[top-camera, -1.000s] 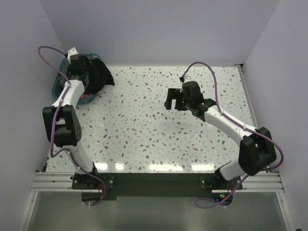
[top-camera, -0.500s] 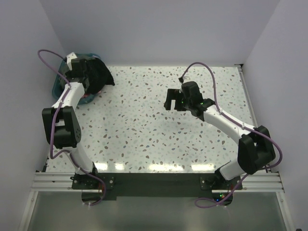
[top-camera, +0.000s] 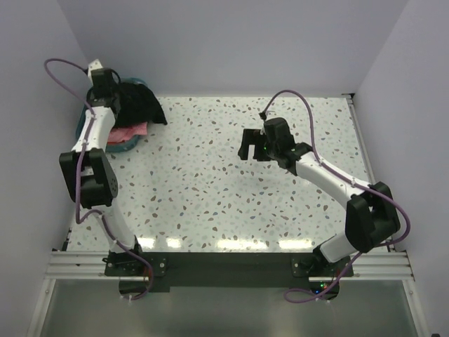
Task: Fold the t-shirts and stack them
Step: Grab the tshirt from the pile, then move the tshirt to the center of the board
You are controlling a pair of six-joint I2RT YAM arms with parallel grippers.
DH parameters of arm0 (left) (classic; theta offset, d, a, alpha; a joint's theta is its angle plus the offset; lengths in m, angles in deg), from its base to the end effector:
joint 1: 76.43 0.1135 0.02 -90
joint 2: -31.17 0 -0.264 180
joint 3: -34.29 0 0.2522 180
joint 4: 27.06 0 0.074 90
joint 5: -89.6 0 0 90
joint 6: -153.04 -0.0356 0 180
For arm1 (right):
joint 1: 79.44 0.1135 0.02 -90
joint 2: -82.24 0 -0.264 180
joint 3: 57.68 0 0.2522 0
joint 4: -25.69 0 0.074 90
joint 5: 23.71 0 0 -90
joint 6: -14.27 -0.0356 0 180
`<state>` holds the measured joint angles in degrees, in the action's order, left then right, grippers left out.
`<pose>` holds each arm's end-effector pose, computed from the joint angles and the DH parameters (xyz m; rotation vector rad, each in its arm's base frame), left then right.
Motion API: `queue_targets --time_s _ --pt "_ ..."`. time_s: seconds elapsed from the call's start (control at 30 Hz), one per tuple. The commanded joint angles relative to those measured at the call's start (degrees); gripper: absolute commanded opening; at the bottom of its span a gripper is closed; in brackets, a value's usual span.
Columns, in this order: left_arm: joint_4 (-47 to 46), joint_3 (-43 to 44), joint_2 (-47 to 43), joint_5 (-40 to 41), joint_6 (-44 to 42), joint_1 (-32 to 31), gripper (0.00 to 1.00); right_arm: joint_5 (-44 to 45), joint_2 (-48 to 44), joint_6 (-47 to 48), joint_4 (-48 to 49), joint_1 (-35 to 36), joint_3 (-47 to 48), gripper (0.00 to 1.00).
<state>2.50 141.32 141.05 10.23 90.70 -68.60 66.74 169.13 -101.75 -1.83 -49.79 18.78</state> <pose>0.4485 0.0683 0.2908 -0.7504 1.9888 -0.0064 0.2957 0.1680 0.2641 -0.0680 2.2832 0.5128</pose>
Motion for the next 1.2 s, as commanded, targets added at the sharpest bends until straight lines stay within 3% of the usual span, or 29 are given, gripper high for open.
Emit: queue_targets --time_s 0.0,0.1,0.3,0.5,0.77,1.03,1.17 --pt "-2.52 11.89 -1.6 -6.31 2.57 3.58 0.0 -0.1 -0.32 -0.08 1.19 -0.03 3.04 0.99" --pt "-2.08 20.94 -1.34 -8.95 3.71 4.91 0.0 -0.36 -0.06 0.09 1.02 -0.03 3.66 0.99" --pt "-5.85 30.64 -1.25 -13.96 8.28 7.89 0.0 -0.18 0.56 0.88 -0.3 0.06 5.86 0.99" --pt "-17.44 29.34 -1.96 -16.52 13.73 9.65 0.0 -0.36 1.26 0.97 -0.39 -0.03 6.91 0.99" --pt "-27.3 35.22 1.38 -23.72 20.67 9.48 0.0 -0.19 1.0 1.67 -0.13 -0.03 7.35 0.99" --pt "-26.61 35.05 -2.83 -28.74 15.59 2.47 0.0 2.53 -0.93 2.11 1.01 -0.03 8.49 0.99" --pt "-26.51 26.9 -10.89 -27.42 12.16 -4.31 0.0 5.43 -4.18 1.77 1.63 -0.03 7.36 0.98"
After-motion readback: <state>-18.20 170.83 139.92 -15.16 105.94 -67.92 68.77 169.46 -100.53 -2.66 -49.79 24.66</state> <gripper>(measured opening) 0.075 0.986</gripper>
